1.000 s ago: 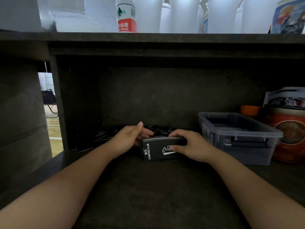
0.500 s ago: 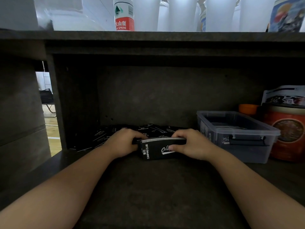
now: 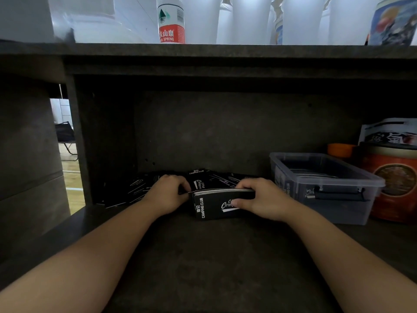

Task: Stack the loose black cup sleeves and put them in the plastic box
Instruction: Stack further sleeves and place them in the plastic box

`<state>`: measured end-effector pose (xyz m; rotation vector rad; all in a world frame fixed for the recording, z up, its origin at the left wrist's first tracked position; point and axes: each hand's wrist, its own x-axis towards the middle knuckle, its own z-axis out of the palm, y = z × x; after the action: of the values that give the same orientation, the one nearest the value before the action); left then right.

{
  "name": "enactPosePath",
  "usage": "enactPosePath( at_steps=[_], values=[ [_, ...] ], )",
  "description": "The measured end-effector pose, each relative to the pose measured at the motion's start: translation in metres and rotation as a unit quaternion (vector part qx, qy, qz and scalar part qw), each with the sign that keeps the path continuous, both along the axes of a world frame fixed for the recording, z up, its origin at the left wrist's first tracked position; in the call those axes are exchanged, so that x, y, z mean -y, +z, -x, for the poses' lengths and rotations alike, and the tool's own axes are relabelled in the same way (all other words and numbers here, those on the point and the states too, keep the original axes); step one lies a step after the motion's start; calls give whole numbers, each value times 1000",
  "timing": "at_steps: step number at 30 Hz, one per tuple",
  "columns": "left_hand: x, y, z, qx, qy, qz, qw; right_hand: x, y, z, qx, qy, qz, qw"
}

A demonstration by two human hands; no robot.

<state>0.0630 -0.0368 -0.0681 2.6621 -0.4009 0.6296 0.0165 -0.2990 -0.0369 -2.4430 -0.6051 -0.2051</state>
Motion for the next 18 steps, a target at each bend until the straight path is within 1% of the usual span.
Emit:
enactPosePath(
  at_steps=[2, 5, 7, 9, 10, 13, 15, 18],
  values=[
    [-1, -1, 0, -10, 2, 25, 1000, 0, 0, 0, -1, -1, 0, 1000],
    [-1, -2, 0, -47, 19, -48, 998, 0, 1, 1, 1, 0, 3, 1000],
    [0, -1, 2, -58, 12, -61, 996, 0, 1, 1, 1, -1, 5, 1000],
    [1, 1, 3, -35, -3, -21, 999, 0, 0, 0, -2, -3, 4, 1000],
    [1, 1, 2, -19, -15, 16, 1000, 0, 0, 0, -3, -7, 0, 1000],
    [-2, 6, 5, -4, -58, 158, 986, -1, -2, -1, 9, -27, -20, 999],
    [-5, 11, 10, -25, -98, 222, 970, -1, -2, -2, 2, -42, -27, 999],
    [-1, 13, 20, -115, -144, 273, 944, -1, -5, -5, -8, -39, -31, 999]
  ],
)
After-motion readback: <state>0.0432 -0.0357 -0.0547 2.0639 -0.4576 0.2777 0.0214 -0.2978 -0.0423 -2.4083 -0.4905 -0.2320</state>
